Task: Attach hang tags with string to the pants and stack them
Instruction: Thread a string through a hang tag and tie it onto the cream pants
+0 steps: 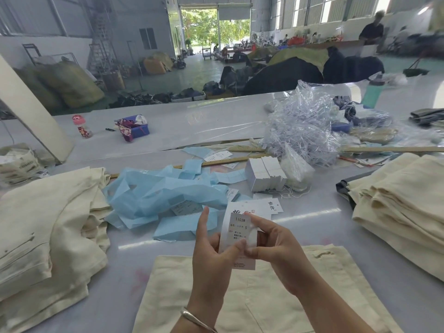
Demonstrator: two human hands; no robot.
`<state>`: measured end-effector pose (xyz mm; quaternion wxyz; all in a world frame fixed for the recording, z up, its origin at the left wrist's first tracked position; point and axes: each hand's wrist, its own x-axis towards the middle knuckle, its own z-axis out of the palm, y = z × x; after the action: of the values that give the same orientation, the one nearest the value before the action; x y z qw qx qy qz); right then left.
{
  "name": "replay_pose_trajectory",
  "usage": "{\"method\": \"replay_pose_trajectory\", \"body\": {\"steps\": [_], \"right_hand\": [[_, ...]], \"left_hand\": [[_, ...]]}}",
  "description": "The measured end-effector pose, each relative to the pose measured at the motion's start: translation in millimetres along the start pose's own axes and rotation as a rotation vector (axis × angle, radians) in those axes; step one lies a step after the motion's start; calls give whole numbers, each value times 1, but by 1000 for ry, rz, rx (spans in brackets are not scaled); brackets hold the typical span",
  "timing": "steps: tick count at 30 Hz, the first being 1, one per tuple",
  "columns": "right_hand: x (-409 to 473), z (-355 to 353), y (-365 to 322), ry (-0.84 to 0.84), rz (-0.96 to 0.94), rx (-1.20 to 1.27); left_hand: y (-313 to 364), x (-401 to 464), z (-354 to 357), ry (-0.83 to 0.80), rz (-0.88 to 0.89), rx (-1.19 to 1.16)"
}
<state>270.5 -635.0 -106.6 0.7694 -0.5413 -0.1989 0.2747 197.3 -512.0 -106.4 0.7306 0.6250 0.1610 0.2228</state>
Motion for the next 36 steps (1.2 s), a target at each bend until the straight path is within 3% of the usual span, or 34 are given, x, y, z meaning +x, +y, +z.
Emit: {"method": "replay_pose_trajectory", "body": {"steps": [6, 15, 22, 28, 36], "right_hand": [[-1, 9, -2, 183, 22, 178], [0, 20, -6, 587, 45, 310], [-7, 17, -5, 778, -48, 164], [-11, 6, -6, 762, -102, 36], [-13, -37, -1, 606, -95, -122]], "left_hand": [[4, -2, 0, -94, -20, -29], [-6, 4, -7, -241, -84, -19], [-10, 11, -3, -360, -174, -15], [-10, 28, 20, -467, -245, -6], [-28, 48, 59, -245, -283, 146]]}}
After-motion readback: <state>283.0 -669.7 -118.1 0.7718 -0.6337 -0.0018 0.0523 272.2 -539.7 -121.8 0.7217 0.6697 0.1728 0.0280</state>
